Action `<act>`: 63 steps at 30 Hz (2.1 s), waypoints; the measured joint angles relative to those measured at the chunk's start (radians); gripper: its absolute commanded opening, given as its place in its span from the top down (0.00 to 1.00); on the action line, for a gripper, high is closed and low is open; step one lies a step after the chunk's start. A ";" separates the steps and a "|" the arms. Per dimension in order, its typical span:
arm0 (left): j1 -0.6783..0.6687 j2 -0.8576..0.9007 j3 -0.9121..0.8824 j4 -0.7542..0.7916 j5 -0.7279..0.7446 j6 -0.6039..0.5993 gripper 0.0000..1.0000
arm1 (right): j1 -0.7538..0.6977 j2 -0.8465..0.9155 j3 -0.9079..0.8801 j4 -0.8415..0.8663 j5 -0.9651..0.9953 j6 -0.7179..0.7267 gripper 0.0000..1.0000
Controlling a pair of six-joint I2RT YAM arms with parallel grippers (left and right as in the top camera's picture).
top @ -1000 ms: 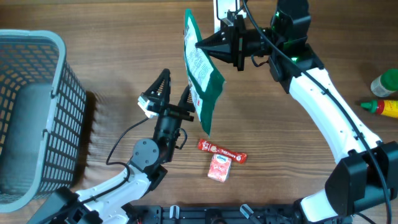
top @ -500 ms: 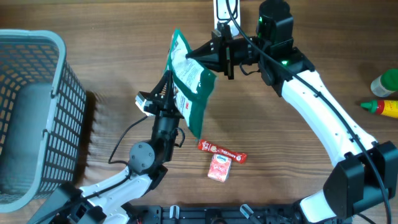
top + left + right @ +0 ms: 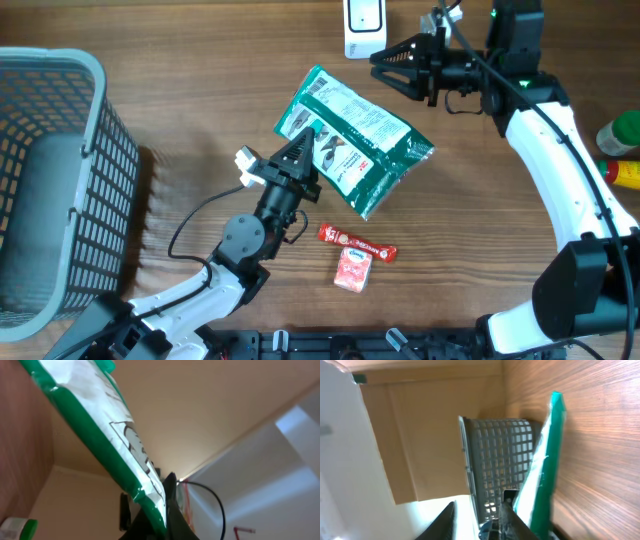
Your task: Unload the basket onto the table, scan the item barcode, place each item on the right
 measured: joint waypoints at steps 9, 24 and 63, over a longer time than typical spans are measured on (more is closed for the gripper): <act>0.130 0.000 -0.001 0.121 0.476 0.535 0.96 | -0.084 0.000 0.006 -0.451 0.100 -0.447 0.12; 0.360 0.000 -0.001 0.121 1.128 0.806 0.96 | 0.064 -0.001 0.006 -0.699 0.016 -0.935 0.05; 0.360 0.000 -0.001 -0.064 0.828 0.843 0.01 | 0.185 -0.005 0.006 -0.859 0.300 -1.313 0.95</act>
